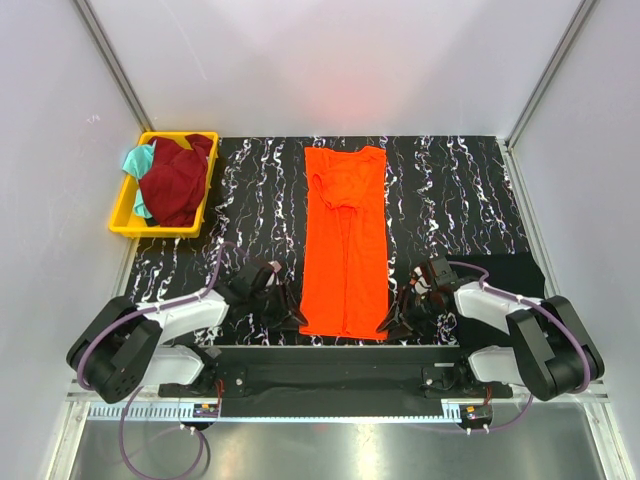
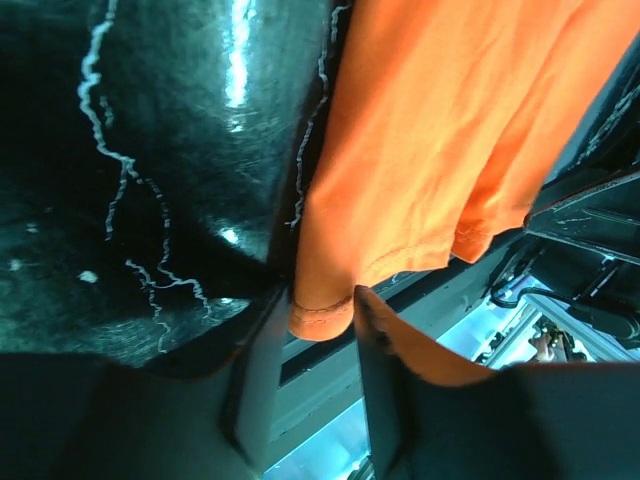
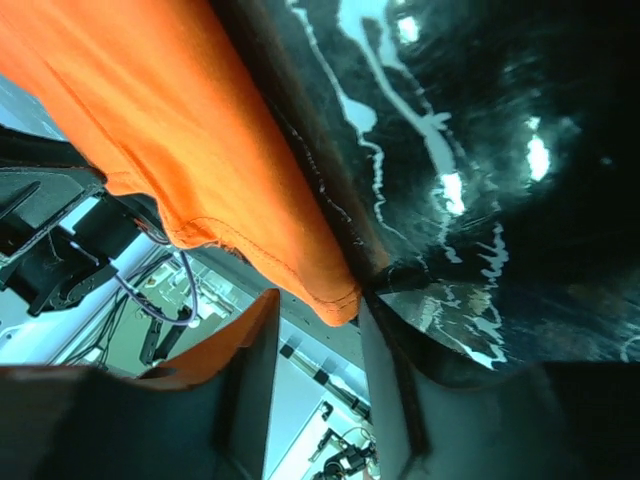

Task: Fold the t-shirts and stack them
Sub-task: Fold the tshirt

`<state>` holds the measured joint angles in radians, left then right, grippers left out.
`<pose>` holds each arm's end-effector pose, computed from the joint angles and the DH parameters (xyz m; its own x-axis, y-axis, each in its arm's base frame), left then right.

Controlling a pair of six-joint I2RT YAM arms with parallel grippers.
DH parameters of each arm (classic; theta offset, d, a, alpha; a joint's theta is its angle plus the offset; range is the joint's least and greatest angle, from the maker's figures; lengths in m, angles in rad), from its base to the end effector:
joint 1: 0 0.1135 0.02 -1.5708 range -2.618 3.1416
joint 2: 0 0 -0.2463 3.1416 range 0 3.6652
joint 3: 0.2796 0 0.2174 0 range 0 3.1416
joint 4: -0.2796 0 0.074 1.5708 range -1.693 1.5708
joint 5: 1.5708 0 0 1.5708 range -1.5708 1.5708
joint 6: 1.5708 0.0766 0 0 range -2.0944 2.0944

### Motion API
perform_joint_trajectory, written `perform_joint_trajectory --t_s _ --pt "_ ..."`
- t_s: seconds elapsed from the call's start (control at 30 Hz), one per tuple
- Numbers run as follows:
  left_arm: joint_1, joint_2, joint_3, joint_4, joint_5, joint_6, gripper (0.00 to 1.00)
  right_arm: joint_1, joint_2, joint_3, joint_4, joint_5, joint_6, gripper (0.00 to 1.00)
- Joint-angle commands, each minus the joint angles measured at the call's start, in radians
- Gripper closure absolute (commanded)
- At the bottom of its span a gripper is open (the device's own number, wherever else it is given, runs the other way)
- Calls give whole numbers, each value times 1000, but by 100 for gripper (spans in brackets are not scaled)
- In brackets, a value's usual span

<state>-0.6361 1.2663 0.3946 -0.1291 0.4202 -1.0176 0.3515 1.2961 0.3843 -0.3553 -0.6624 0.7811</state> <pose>0.1457 -0.1465 0.1060 -0.9680 -0.2508 0.0087 -0.1982 0.7427 -0.6396 0.1422 0.1023 0.0938 -0.9489 0.2433 0.2008 0.3154 0.7121 0.6273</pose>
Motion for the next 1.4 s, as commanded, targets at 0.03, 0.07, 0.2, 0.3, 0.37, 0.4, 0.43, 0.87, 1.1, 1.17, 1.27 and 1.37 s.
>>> perform_joint_trajectory --t_s 0.03,0.07,0.2,0.3,0.37,0.4,0.43,0.87,1.1,1.17,1.27,1.37 --pt "-8 5 -46 -106 -98 21 68 1 8 -18 26 118 -26 64" --pt "-8 4 -46 -104 -101 19 70 1 3 -19 26 116 -26 67" --pt "-10 -4 -40 -93 -100 5 84 1 -3 -15 24 112 -37 85" --pt "-17 -31 -33 -92 -92 -19 100 1 -1 -2 19 83 -55 100" --pt "-30 -66 -16 -92 -93 -44 100 1 -15 19 13 66 -57 100" --pt "-31 -76 -10 -90 -93 -58 100 1 -26 28 12 54 -54 100" --pt "-30 -84 3 -83 -89 -76 100 1 -47 40 10 49 -49 100" --pt "226 364 660 -138 14 59 100 -206 371 710 -212 41 -266 100" --pt "322 626 969 -175 75 94 100 -246 736 1139 -344 -38 -306 100" --pt "348 682 1020 -175 91 99 100 -247 804 1232 -356 -45 -302 100" --pt "374 729 1073 -178 123 97 100 -255 861 1312 -363 -43 -281 100" --pt "380 786 1110 -176 144 108 100 -263 893 1351 -363 -57 -266 100"
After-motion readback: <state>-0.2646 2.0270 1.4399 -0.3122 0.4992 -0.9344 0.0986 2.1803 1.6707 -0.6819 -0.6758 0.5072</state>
